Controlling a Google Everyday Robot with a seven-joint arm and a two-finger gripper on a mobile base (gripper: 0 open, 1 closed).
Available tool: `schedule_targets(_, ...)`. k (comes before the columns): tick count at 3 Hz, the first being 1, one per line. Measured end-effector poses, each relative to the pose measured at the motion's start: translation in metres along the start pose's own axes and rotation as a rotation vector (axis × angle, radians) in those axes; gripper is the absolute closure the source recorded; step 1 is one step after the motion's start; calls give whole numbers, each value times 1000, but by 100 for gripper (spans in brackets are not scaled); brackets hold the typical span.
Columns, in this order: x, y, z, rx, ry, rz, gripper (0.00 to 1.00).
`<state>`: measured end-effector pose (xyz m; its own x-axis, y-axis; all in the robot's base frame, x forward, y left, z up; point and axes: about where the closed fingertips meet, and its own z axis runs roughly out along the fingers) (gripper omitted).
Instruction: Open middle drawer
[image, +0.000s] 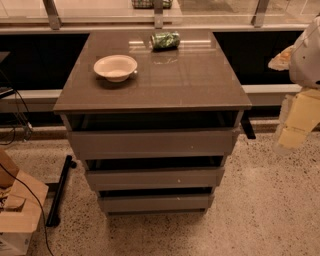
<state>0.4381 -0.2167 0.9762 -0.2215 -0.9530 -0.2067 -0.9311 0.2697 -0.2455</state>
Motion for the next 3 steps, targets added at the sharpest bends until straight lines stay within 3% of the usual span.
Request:
schedule_targets(1, 0, 0, 2, 1, -5, 0, 0)
schedule_targets(2, 2, 6, 26, 6, -92, -3, 0)
schedule_targets(3, -12, 15, 71, -9, -237, 43, 0)
